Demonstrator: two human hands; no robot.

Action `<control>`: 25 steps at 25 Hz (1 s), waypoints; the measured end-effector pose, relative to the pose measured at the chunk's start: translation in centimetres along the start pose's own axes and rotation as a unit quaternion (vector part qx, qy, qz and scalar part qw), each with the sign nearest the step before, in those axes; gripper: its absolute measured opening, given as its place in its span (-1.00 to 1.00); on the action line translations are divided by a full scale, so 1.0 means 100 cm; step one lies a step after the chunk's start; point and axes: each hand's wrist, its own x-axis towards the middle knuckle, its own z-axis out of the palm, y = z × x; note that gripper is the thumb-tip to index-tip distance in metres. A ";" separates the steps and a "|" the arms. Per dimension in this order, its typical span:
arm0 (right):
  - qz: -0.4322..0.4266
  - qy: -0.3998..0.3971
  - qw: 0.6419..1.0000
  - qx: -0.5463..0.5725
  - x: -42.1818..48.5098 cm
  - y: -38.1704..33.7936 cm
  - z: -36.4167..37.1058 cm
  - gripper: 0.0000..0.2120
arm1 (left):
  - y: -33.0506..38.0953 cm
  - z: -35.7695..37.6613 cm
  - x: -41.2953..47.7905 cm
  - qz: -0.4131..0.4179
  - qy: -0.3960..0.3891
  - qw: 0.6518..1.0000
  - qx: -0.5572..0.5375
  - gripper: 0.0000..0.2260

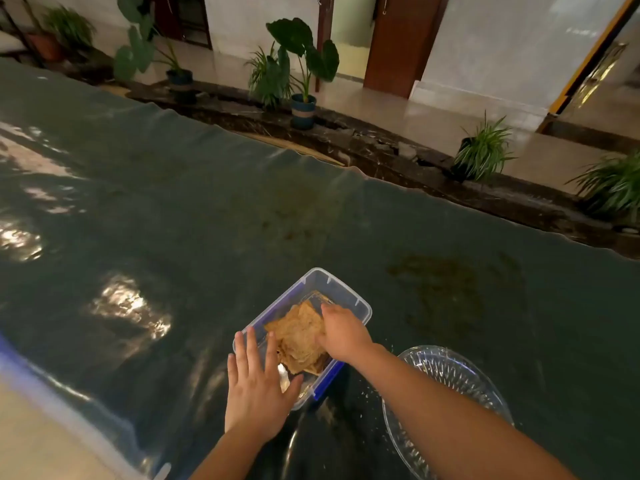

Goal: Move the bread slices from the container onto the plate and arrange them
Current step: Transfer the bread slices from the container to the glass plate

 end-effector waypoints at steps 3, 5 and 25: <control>0.026 -0.038 0.998 -0.034 0.007 -0.004 0.005 -0.47 | -0.001 -0.001 0.000 0.000 0.012 1.000 0.010 -0.14; 0.031 -0.040 0.998 -0.046 0.009 -0.005 0.010 -0.49 | -0.001 0.000 -0.001 0.006 0.023 1.000 0.012 -0.15; 0.081 -0.047 0.990 0.106 0.027 -0.011 0.016 -0.71 | 0.004 -0.010 -0.003 0.009 -0.007 0.999 0.047 -0.12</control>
